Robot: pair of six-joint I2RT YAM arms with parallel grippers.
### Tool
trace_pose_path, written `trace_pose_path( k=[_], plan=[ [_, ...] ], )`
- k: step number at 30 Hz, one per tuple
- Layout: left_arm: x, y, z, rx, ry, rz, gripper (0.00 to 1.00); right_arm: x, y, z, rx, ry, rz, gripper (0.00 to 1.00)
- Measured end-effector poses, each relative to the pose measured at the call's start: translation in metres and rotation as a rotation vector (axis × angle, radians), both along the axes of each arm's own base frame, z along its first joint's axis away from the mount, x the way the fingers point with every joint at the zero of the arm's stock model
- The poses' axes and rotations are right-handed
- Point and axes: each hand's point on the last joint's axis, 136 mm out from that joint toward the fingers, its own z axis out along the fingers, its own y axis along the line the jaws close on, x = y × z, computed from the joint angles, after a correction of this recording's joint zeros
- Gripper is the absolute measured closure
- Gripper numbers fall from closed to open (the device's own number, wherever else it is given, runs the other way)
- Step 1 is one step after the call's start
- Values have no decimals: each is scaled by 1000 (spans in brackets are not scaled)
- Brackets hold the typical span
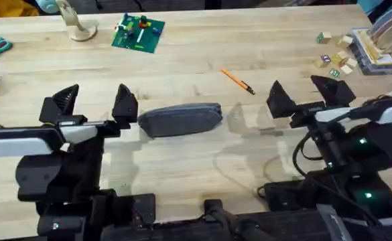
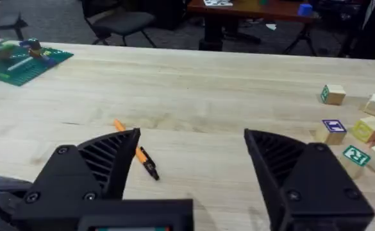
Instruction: Unzip the bag, pick up the pens from the table one at a time and place them inside, then zip the bag closed.
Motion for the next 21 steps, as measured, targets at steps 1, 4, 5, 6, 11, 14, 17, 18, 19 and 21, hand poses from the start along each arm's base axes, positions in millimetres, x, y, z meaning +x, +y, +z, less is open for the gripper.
trace_pose_path(
  k=[1, 4, 5, 6, 11, 14, 17, 18, 19, 21],
  plan=[
    [0, 0, -3, 4, 17, 0, 8, 0, 1, 0, 1, 0, 5, 3],
    [-4, 0, -12, 28, 88, -2, 8, -2, 3, 0, 2, 18, 19, 3],
    [-6, 0, -11, 39, 106, -2, 7, -3, 4, -1, 3, 36, 25, 3],
    [-9, 1, -6, 53, 116, 0, 7, -5, 5, -3, 4, 60, 32, 4],
    [-22, 6, 38, 97, 113, 29, 7, -15, 8, 4, 8, 167, 44, 4],
    [-25, 9, 61, 115, 128, 41, 7, -19, 8, 25, 9, 189, 47, 4],
    [-24, 9, 74, 128, 171, 39, 8, -21, 9, 47, 9, 213, 50, 4],
    [-23, 9, 77, 131, 190, 37, 7, -21, 9, 53, 10, 220, 50, 4],
    [-21, 9, 80, 133, 210, 35, 7, -20, 9, 58, 10, 233, 50, 4],
    [-18, 9, 86, 135, 248, 32, 7, -18, 9, 66, 10, 260, 50, 5]
  ],
)
